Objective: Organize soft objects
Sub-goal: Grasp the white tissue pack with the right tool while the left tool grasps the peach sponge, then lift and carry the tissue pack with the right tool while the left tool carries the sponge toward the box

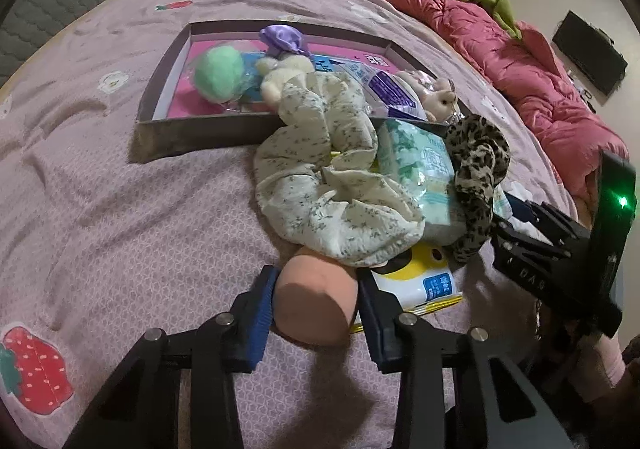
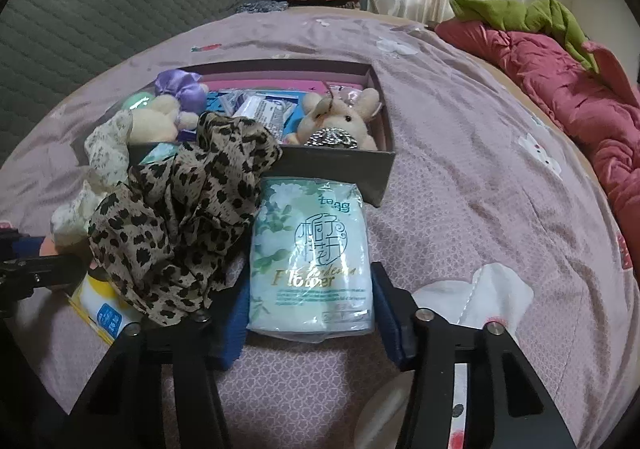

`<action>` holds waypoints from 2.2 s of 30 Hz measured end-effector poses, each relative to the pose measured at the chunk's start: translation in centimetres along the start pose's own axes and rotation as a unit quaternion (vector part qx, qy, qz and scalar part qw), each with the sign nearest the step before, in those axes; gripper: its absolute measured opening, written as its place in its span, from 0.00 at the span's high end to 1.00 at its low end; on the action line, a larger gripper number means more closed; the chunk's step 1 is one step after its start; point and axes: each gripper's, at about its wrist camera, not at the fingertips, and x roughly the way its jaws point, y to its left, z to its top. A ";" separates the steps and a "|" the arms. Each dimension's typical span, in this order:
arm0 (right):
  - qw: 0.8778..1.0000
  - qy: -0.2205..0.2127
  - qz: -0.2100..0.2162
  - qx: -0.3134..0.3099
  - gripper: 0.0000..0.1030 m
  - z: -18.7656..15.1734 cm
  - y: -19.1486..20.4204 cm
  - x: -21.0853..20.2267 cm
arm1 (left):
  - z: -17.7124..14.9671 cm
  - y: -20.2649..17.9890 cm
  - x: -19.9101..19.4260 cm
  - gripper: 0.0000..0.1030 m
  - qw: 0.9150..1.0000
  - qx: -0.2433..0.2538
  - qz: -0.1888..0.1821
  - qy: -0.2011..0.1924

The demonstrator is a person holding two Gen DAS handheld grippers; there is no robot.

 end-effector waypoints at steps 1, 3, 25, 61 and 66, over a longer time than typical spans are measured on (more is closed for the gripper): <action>1.000 -0.001 0.000 0.005 0.48 0.0 -0.2 0.0 | 0.0 0.0 0.0 0.62 1.000 0.000 0.000 -0.001; 1.000 -0.002 -0.001 0.011 0.48 0.1 -0.5 -0.1 | 0.0 0.1 -0.1 0.62 1.000 -0.004 -0.003 -0.001; 0.997 -0.031 -0.025 0.072 0.49 -0.1 -3.3 -3.0 | -0.9 1.1 -2.2 0.63 1.000 -0.025 0.009 -0.005; 0.984 -0.169 0.013 0.060 0.49 5.5 1.0 -11.0 | 4.3 0.5 -9.6 0.63 0.990 -0.043 0.058 -0.125; 0.982 -0.184 0.005 0.046 0.49 6.4 1.4 -11.3 | 5.3 0.1 -9.8 0.63 0.988 -0.040 0.060 -0.133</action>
